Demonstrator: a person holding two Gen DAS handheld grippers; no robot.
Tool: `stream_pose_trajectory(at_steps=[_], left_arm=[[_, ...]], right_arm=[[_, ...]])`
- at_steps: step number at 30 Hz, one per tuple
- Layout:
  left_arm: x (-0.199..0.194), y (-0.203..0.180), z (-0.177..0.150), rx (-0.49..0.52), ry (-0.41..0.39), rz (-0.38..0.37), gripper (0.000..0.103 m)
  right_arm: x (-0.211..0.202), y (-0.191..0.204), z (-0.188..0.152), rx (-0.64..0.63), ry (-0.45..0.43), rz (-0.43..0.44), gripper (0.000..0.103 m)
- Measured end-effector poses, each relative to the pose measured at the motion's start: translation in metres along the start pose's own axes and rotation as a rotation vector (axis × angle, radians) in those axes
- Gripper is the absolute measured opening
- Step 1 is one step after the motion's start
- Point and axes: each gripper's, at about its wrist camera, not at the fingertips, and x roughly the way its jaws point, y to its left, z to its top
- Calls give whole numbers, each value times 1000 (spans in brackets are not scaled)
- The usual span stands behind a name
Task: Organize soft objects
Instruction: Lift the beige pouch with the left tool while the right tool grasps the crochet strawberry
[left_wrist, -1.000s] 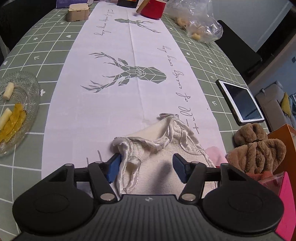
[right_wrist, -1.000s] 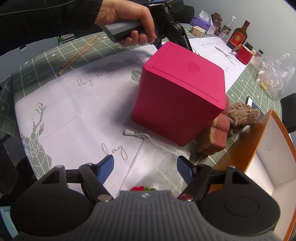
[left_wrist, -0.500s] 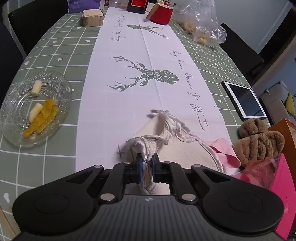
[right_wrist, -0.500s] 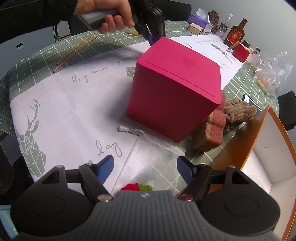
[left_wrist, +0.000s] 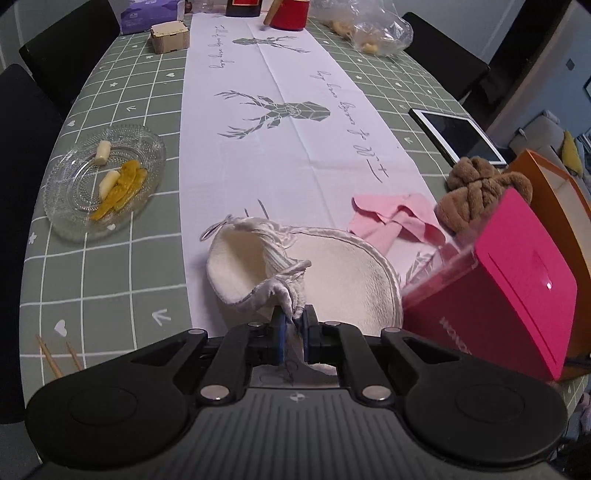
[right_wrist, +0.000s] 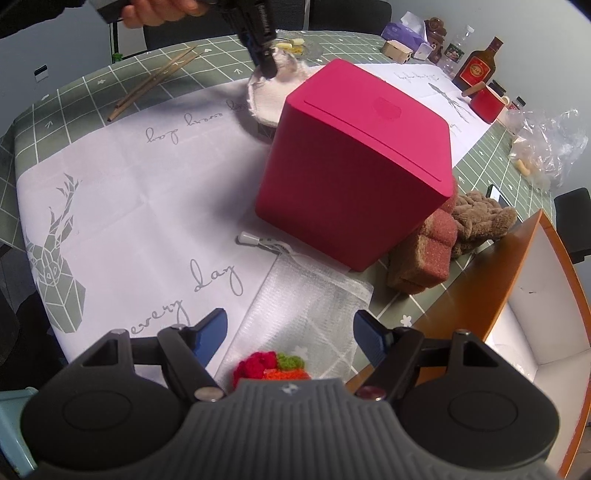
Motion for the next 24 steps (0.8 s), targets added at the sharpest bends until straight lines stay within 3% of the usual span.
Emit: stream_pose_trajectory(at_steps=[13, 24], left_arm=[[-23, -65, -50, 177, 64, -51, 9], [-28, -97, -79, 222, 93, -111, 9]], right_arm=[[2, 2, -2, -47, 14, -14, 71], [14, 12, -10, -150, 90, 12, 62]])
